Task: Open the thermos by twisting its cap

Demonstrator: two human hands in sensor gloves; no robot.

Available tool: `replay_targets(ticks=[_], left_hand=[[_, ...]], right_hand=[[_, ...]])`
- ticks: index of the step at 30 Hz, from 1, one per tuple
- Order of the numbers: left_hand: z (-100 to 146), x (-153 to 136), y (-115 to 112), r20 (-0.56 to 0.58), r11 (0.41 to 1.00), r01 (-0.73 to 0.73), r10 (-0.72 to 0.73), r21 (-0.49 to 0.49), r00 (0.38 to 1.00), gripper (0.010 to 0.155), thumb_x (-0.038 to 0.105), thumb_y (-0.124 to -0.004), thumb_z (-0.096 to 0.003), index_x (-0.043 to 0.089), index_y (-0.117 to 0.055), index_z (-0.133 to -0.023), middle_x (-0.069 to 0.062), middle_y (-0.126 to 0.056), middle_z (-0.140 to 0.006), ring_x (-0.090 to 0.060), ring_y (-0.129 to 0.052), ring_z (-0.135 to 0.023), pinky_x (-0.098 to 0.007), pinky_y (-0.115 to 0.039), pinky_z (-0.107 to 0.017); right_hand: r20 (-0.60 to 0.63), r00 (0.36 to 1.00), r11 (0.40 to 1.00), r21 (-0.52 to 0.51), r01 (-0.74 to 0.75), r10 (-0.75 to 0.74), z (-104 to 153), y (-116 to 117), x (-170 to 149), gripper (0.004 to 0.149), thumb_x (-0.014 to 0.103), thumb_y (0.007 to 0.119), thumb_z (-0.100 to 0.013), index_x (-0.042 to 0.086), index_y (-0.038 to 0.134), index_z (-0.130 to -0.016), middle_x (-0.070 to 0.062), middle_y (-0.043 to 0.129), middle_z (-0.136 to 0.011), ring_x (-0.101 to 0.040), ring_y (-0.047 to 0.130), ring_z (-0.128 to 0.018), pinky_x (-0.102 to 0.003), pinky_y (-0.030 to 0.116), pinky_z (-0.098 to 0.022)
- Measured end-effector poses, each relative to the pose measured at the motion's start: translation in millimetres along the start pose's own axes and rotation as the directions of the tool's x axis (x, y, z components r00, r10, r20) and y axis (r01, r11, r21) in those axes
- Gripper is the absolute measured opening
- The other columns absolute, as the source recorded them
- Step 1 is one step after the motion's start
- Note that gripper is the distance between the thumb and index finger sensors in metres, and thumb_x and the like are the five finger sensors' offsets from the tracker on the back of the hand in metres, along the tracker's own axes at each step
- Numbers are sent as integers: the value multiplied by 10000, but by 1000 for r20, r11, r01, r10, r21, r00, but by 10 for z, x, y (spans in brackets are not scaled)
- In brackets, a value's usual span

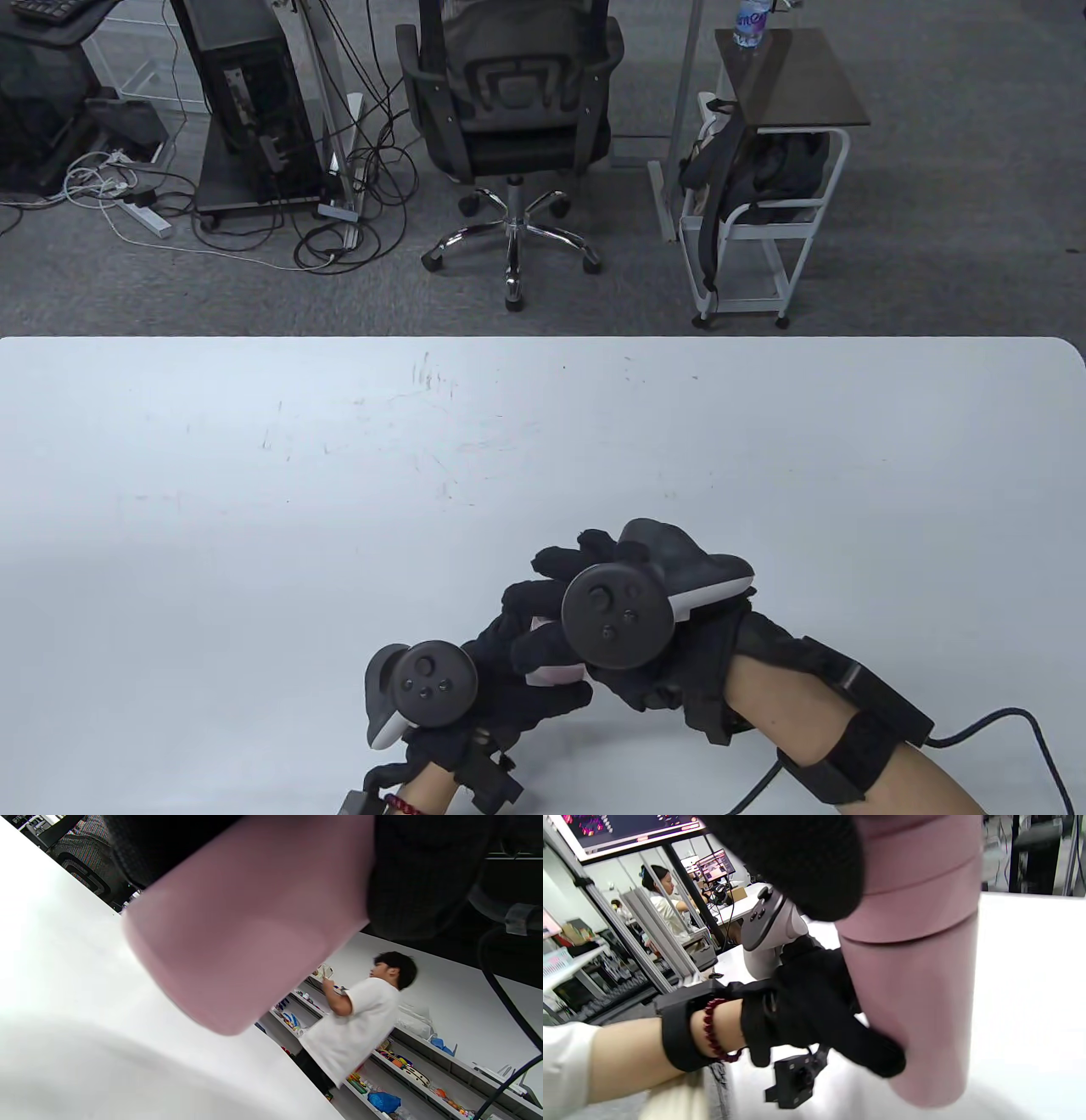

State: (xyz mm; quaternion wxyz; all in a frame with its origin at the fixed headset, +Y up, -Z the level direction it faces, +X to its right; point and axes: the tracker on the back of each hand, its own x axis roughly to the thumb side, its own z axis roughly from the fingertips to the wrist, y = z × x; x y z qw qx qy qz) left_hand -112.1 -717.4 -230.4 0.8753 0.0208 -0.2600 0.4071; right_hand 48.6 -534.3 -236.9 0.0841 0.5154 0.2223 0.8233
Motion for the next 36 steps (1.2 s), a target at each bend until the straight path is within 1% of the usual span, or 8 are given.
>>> replay_targets(ticks=[3,6,9,14,21,26,30,36], left_hand=[[3,-3,-14,-3,1000,-3,3,-6,1000,926,537,-911,-354,189,-418,-1057,-104,-566,-1109,-337,-741,-957,-465,-776,-689],[0,-1,-38,-9,1000,16,-16,-17,1000,926,538,-909,-355,188,-416,-1058,-105,-565,-1109,-337,-742,-956,-464,-775,-691],[2,-4,-67,-13,999,25,-25,-27,1000,921,548,-904,-358,187,-422,-1056,-105,-574,-1102,-333,-750,-947,-459,-781,-685],[-1,-3,-107,-12,998,33,-34,-50,999,930,553,-906,-349,186,-424,-1055,-105,-576,-1102,-332,-754,-944,-457,-783,-685],[-17,-8,-97,-12,998,-12,12,-63,1000,926,548,-902,-361,195,-407,-1059,-98,-561,-1112,-324,-744,-957,-452,-777,-697],[-14,-8,-91,-12,998,15,-15,-53,1000,923,545,-904,-359,193,-415,-1058,-100,-565,-1110,-329,-745,-954,-457,-776,-693],[-16,9,-100,-8,998,22,-22,-61,1000,921,544,-904,-361,190,-415,-1058,-102,-566,-1108,-331,-746,-952,-458,-777,-692],[-14,21,-116,6,997,44,-43,-65,999,929,548,-909,-345,189,-427,-1054,-104,-578,-1100,-332,-756,-942,-457,-782,-685]], right_hand=[[-73,997,995,-92,26,-33,29,-42,-53,800,401,831,-487,101,435,-1113,-250,217,-1139,-564,216,-959,-772,176,-615],[-266,964,964,-254,-76,6,39,-60,-63,836,573,667,-493,56,470,-1120,-409,451,-1042,-602,641,-813,-798,463,-565],[-415,900,957,-181,-228,136,-10,-38,-10,873,622,634,-478,2,554,-1088,-423,702,-864,-488,868,-544,-739,656,-462],[-441,877,967,-69,-245,190,-123,41,0,749,500,749,-498,-38,655,-1009,-383,786,-781,-427,902,-466,-704,690,-460],[-72,997,996,83,26,-20,-56,4,-63,706,-27,803,-430,170,542,-1055,-135,349,-1128,-496,258,-971,-748,195,-625],[-118,988,993,55,106,-99,2,-50,-100,829,232,893,-463,179,377,-1110,-171,171,-1143,-537,136,-961,-759,142,-613],[-336,942,993,-110,-34,-5,0,-57,-87,858,557,690,-492,85,374,-1134,-390,389,-1066,-591,579,-856,-807,384,-593],[-374,919,989,-40,-145,120,-86,17,-31,731,443,765,-496,-30,610,-1033,-400,734,-835,-503,844,-543,-752,582,-534]])
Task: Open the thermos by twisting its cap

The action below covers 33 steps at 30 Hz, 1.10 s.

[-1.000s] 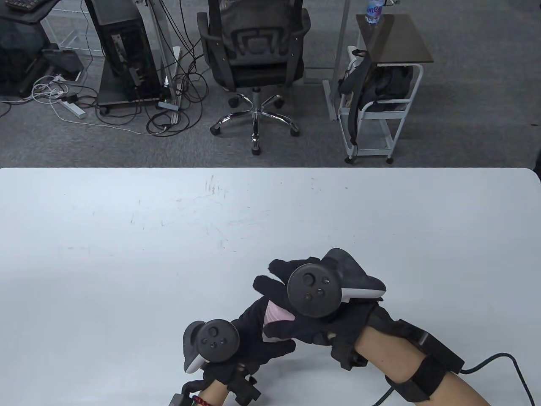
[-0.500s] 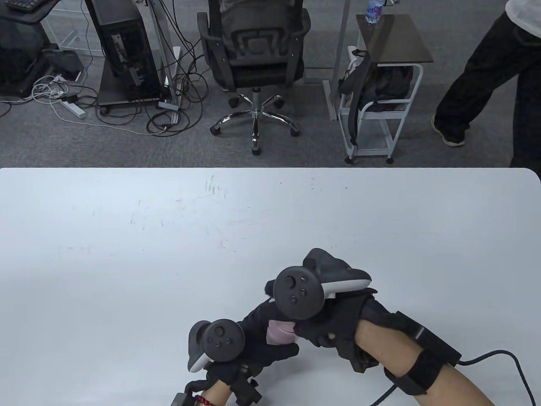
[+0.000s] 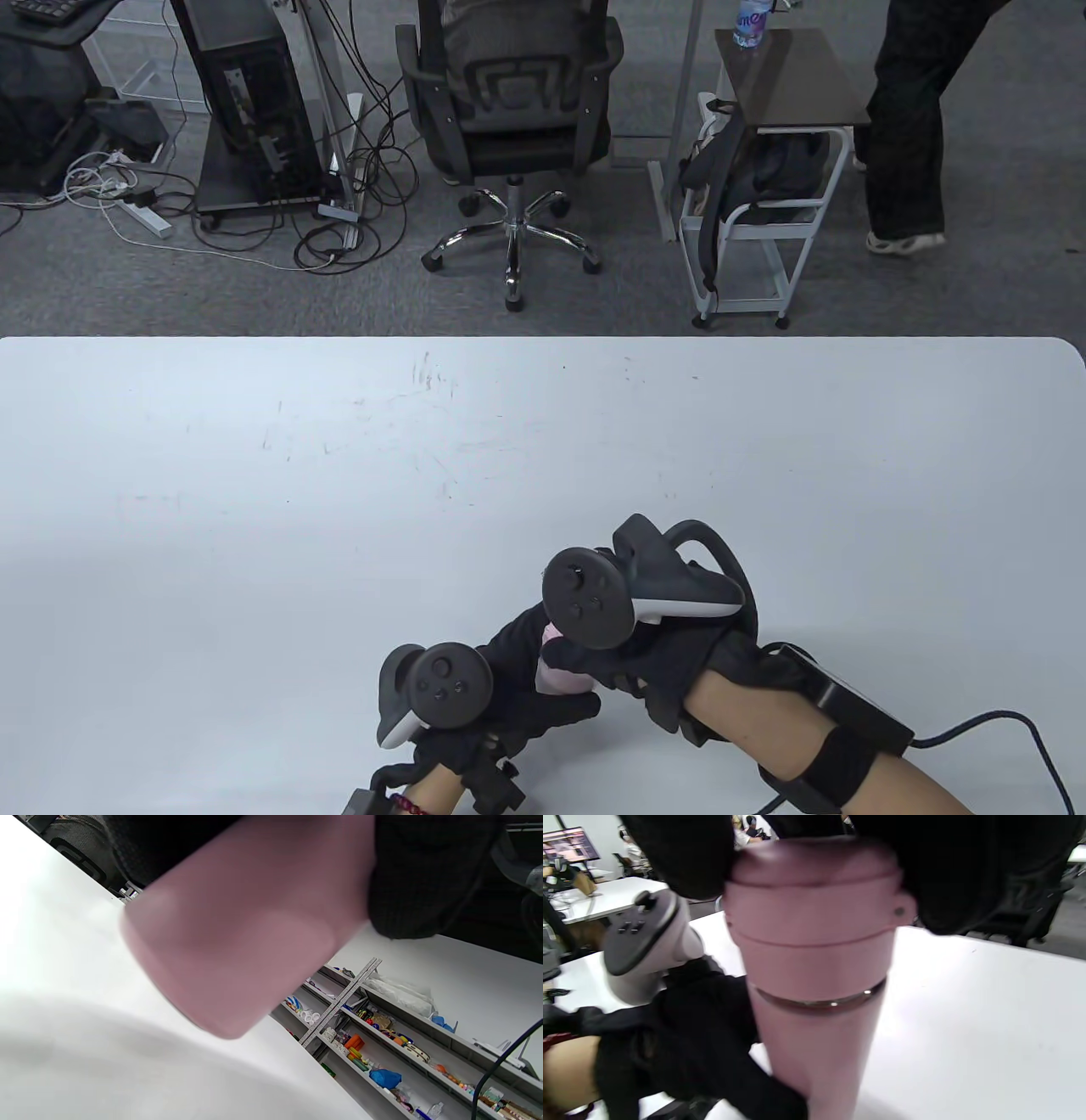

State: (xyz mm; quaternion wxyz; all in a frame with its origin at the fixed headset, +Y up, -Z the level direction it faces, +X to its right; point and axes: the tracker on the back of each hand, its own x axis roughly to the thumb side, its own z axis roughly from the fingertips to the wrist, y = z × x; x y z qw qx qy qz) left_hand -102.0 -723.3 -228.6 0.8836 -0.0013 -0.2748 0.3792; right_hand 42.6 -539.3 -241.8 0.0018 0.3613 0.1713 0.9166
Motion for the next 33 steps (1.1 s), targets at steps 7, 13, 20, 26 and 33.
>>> replay_targets(ticks=[7,13,20,26,33], left_hand=[[4,-29,24,-7,1000,-8,8,10,1000,946,541,-916,-336,186,-416,-1056,-106,-573,-1102,-328,-760,-941,-450,-784,-688],[4,-16,12,3,1000,-27,27,2,1000,937,542,-912,-345,187,-416,-1057,-101,-573,-1104,-328,-757,-942,-454,-779,-690],[11,52,-10,15,1000,29,-29,4,999,941,575,-906,-327,178,-449,-1048,-115,-610,-1076,-334,-787,-901,-458,-794,-663],[11,-10,14,3,1000,-12,12,-8,1000,947,578,-903,-324,170,-450,-1048,-125,-619,-1070,-337,-801,-888,-456,-802,-655],[12,4,44,8,1000,-22,22,10,1000,942,573,-902,-330,178,-441,-1050,-115,-605,-1081,-331,-786,-904,-457,-792,-666]], right_hand=[[222,965,985,134,111,-139,88,-20,-57,696,60,836,-447,172,537,-1066,-165,405,-1135,-510,336,-963,-763,202,-618],[206,958,976,121,180,-202,152,-36,-74,746,219,823,-494,144,406,-1108,-229,267,-1137,-568,311,-954,-782,218,-610],[-214,971,995,10,-102,102,60,50,74,887,619,626,-473,-51,575,-1053,-370,827,-755,-446,924,-429,-722,701,-449],[72,997,995,104,11,-18,14,66,88,691,218,835,-494,123,499,-1090,-339,457,-1059,-598,580,-835,-803,356,-614],[174,963,974,127,185,-205,98,29,-71,893,410,835,-482,150,271,-1124,-221,113,-1134,-577,160,-956,-785,129,-596]])
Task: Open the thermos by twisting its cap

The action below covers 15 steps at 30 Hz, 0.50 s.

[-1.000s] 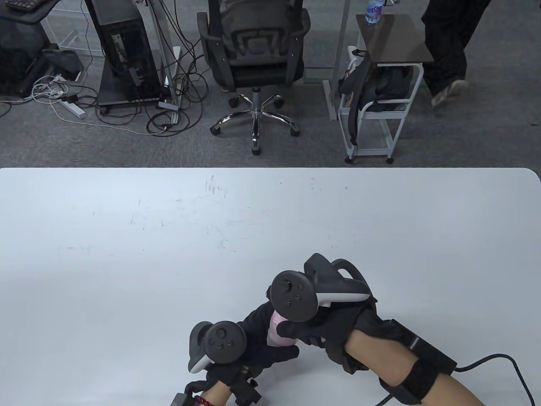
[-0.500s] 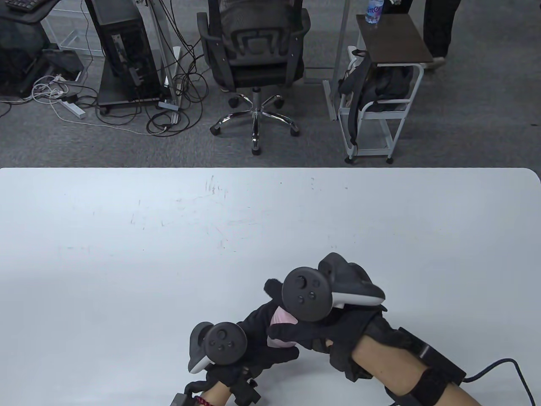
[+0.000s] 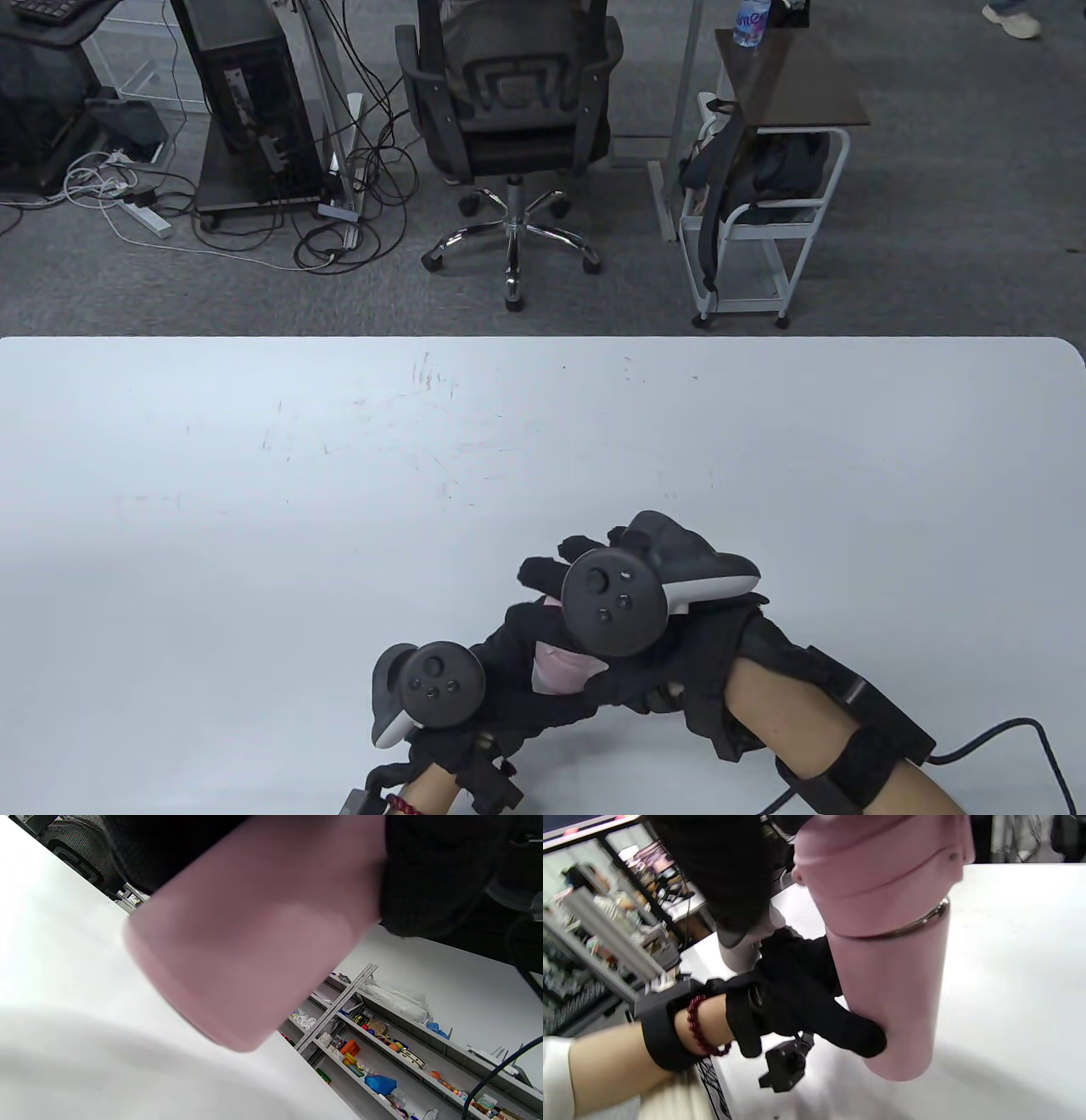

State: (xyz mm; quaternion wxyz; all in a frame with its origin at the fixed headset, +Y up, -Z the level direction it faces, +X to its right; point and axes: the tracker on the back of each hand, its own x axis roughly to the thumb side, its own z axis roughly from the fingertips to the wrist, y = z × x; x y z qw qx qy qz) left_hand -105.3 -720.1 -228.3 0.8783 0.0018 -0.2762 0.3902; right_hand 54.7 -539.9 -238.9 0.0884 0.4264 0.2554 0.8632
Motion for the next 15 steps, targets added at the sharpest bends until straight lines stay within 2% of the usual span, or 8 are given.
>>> replay_targets(ticks=[2,3,5,6,10,12,15], left_hand=[[-2,3,-18,0,1000,10,-10,-10,1000,942,573,-902,-331,177,-441,-1050,-115,-604,-1082,-331,-786,-905,-458,-791,-666],[-4,9,-25,1,1000,13,-13,-13,1000,942,572,-903,-331,177,-441,-1051,-114,-604,-1082,-331,-785,-906,-458,-791,-667],[-7,17,-32,6,1000,12,-12,-20,1000,940,572,-903,-330,174,-447,-1049,-118,-609,-1079,-334,-789,-901,-458,-791,-666],[-6,13,-49,9,999,19,-19,-30,1000,944,567,-908,-325,174,-447,-1048,-119,-610,-1078,-338,-788,-900,-461,-790,-665],[-17,13,-44,33,998,-12,14,-55,999,944,572,-904,-327,184,-439,-1051,-105,-602,-1086,-325,-784,-912,-453,-788,-675],[-15,16,-34,30,999,-27,29,-44,999,941,571,-903,-328,182,-442,-1051,-105,-604,-1085,-325,-785,-910,-454,-788,-674],[-8,-7,-7,15,1000,-16,16,-21,1000,941,571,-902,-331,180,-440,-1051,-113,-603,-1085,-327,-783,-911,-455,-787,-674]], right_hand=[[-134,991,996,-84,-36,25,-12,4,-41,903,534,737,-491,91,276,-1128,-346,262,-1104,-605,410,-929,-817,265,-598],[-193,978,993,-77,-93,77,-31,20,-47,912,544,739,-487,61,297,-1123,-400,362,-1062,-597,556,-877,-827,344,-591],[-212,966,985,-52,-161,147,-62,54,-51,846,511,757,-487,13,426,-1086,-332,648,-954,-516,760,-757,-800,456,-582],[-133,985,991,-55,-121,113,-84,75,-45,819,449,794,-489,-33,461,-1062,-358,673,-913,-529,776,-714,-779,475,-585],[-8,998,998,16,-67,67,-21,36,-51,764,283,894,-462,42,494,-1067,-351,539,-1012,-612,599,-840,-808,344,-613],[64,998,1000,-21,-23,24,68,-45,-84,779,250,917,-443,69,494,-1072,-354,494,-1037,-636,549,-858,-813,325,-610],[121,991,984,-155,83,-65,288,-200,-193,807,266,916,-435,83,471,-1083,-367,458,-1049,-660,525,-855,-816,322,-606]])
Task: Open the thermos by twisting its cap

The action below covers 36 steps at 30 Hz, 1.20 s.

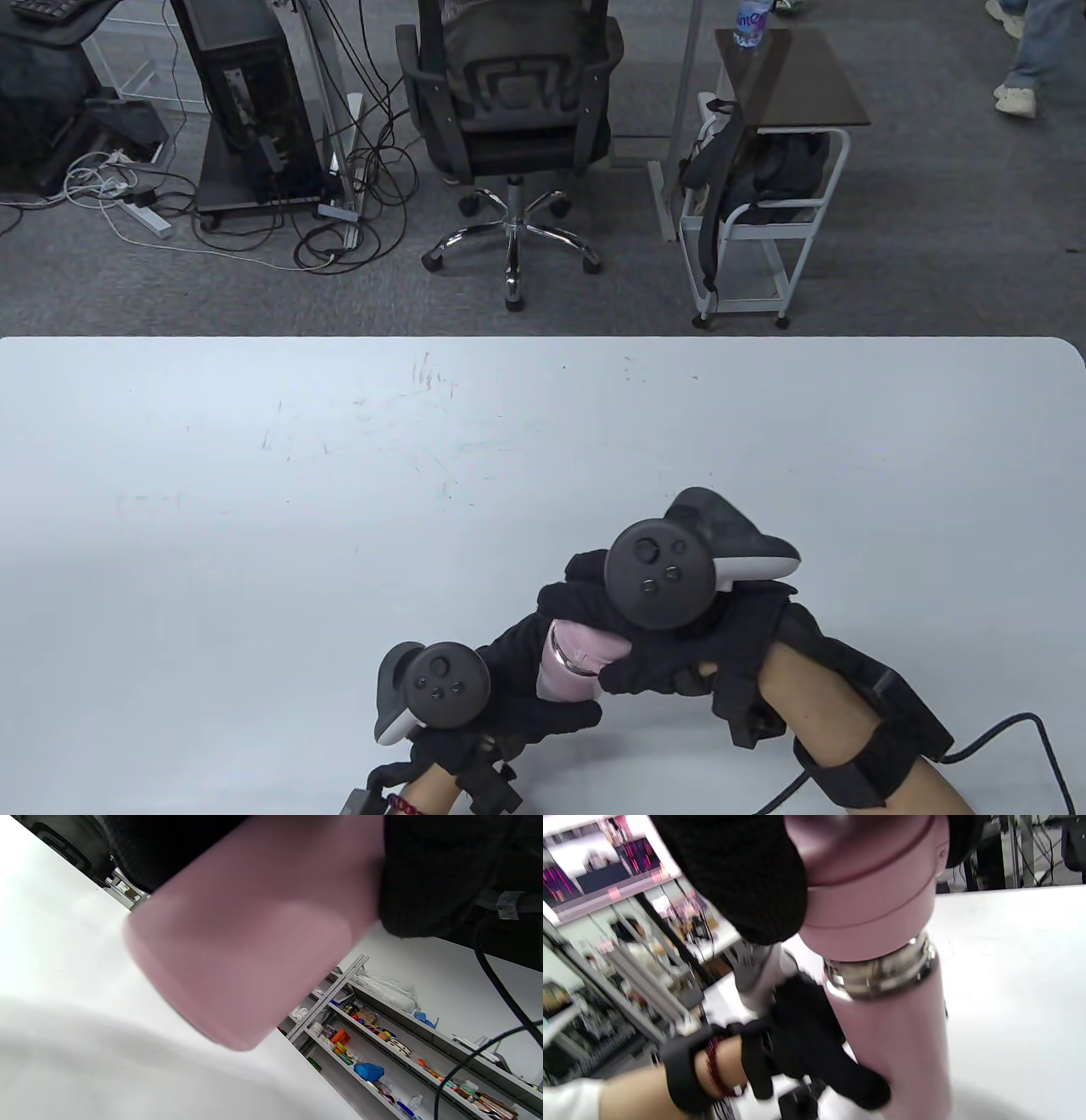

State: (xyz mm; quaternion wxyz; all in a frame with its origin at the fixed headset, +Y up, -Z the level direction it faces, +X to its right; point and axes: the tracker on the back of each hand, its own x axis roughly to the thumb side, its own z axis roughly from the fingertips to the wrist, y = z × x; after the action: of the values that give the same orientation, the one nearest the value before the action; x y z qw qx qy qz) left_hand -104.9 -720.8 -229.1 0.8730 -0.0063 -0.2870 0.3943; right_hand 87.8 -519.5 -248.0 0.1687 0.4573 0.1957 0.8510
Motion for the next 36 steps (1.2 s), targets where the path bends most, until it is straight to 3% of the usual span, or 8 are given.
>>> replay_targets(ticks=[3,5,9,12,16,26,29,36], left_hand=[[11,-30,36,-15,999,-32,32,29,999,942,567,-901,-336,178,-431,-1053,-114,-593,-1090,-330,-774,-920,-457,-782,-677],[18,-35,59,-20,998,-37,38,49,999,940,564,-900,-339,180,-425,-1054,-113,-585,-1093,-329,-769,-925,-456,-779,-680],[24,-35,83,-19,997,-44,45,63,999,938,554,-899,-345,176,-417,-1054,-115,-575,-1096,-337,-759,-930,-459,-773,-682],[23,-37,75,-19,997,-50,51,63,999,939,545,-902,-345,178,-410,-1055,-114,-565,-1100,-339,-748,-940,-459,-770,-684],[13,-48,68,-28,997,-56,57,49,998,940,529,-908,-349,180,-397,-1057,-108,-549,-1110,-337,-735,-957,-458,-764,-695],[17,-175,59,-99,992,-108,115,69,988,955,483,-939,-335,203,-384,-1059,-78,-533,-1134,-344,-727,-978,-431,-777,-706],[-4,-265,25,-139,993,-112,118,49,983,963,469,-947,-333,224,-366,-1061,-55,-510,-1145,-335,-711,-995,-426,-770,-714],[-33,-460,-95,-246,988,-154,149,-4,958,987,419,-968,-323,244,-337,-1061,-16,-480,-1151,-344,-681,-1013,-415,-764,-738]], right_hand=[[-143,990,990,-136,-27,7,211,-43,-241,812,277,916,-438,80,473,-1089,-379,461,-1049,-667,533,-848,-821,320,-608],[-288,957,987,-145,-68,24,269,110,-526,814,297,912,-440,76,475,-1090,-387,475,-1041,-666,552,-834,-822,330,-605],[-541,841,998,28,58,-33,340,883,-1302,825,351,877,-467,76,425,-1099,-383,474,-1036,-647,572,-826,-808,350,-609],[-619,782,988,61,139,-72,404,1399,-1650,839,368,861,-471,60,399,-1101,-390,479,-1026,-645,586,-812,-802,368,-601],[-681,730,987,64,145,-63,444,1693,-1802,860,375,822,-493,58,312,-1108,-382,417,-1052,-641,552,-838,-801,353,-607],[-628,769,990,-19,141,-121,538,1831,-1877,886,500,728,-511,101,214,-1112,-346,287,-1090,-607,461,-877,-813,303,-596],[-590,768,964,-225,140,-249,640,1705,-1823,880,504,712,-509,96,219,-1114,-353,238,-1095,-628,398,-913,-824,270,-590],[-575,808,933,-347,-97,-130,714,1537,-1640,829,479,713,-506,90,305,-1114,-353,297,-1088,-618,434,-905,-813,307,-590]])
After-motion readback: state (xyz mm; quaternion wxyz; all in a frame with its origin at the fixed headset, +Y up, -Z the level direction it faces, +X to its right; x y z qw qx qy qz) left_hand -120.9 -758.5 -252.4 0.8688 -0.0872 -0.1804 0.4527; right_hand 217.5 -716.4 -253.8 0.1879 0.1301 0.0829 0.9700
